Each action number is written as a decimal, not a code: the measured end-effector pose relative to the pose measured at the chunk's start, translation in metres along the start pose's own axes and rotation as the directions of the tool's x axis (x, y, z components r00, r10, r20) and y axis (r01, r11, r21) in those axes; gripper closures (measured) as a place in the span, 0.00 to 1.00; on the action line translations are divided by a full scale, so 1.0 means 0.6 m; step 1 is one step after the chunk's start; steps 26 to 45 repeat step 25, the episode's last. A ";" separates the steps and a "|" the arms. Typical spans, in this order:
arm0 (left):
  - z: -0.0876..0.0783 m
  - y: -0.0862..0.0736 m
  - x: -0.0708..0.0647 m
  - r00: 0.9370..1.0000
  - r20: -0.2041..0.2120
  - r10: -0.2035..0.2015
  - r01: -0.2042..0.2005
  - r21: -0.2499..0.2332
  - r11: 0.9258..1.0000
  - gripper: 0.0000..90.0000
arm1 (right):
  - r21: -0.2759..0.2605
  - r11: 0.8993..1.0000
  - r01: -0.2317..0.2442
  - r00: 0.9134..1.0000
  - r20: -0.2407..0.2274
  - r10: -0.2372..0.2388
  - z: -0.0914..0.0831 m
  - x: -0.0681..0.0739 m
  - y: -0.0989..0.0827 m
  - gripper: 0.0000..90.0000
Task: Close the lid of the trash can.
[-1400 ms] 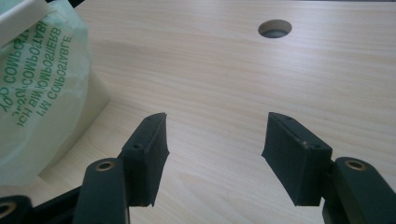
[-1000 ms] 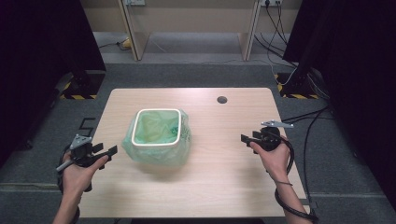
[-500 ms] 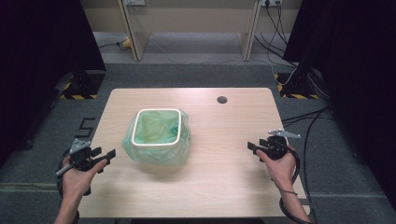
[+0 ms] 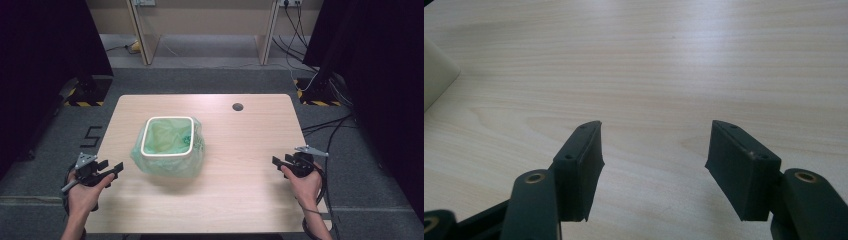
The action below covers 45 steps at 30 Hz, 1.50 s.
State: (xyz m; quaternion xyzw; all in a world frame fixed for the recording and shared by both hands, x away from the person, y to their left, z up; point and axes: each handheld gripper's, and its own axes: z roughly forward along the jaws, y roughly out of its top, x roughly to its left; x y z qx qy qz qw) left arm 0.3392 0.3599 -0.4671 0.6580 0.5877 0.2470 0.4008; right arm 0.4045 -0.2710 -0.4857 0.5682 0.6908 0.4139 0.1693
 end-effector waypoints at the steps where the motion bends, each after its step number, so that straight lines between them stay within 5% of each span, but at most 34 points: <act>1: 0.001 -0.002 0.001 1.000 0.000 0.001 -0.001 -0.001 1.000 0.40 | -0.004 1.000 -0.004 1.000 0.002 0.004 0.001 -0.002 -0.002 0.43; 14: 0.014 -0.038 0.007 0.999 -0.004 -0.034 0.034 -0.019 0.999 0.40 | -0.048 0.999 0.023 1.000 0.020 -0.022 0.005 -0.008 -0.016 0.43; 25: 0.009 -0.062 0.006 1.000 -0.012 -0.020 0.019 -0.050 0.999 0.40 | -0.078 0.996 0.043 0.999 0.015 -0.042 0.003 -0.001 -0.021 0.40; 45: 0.009 -0.062 0.006 1.000 -0.012 -0.020 0.019 -0.050 0.999 0.40 | -0.078 0.996 0.043 0.999 0.015 -0.042 0.003 -0.001 -0.021 0.40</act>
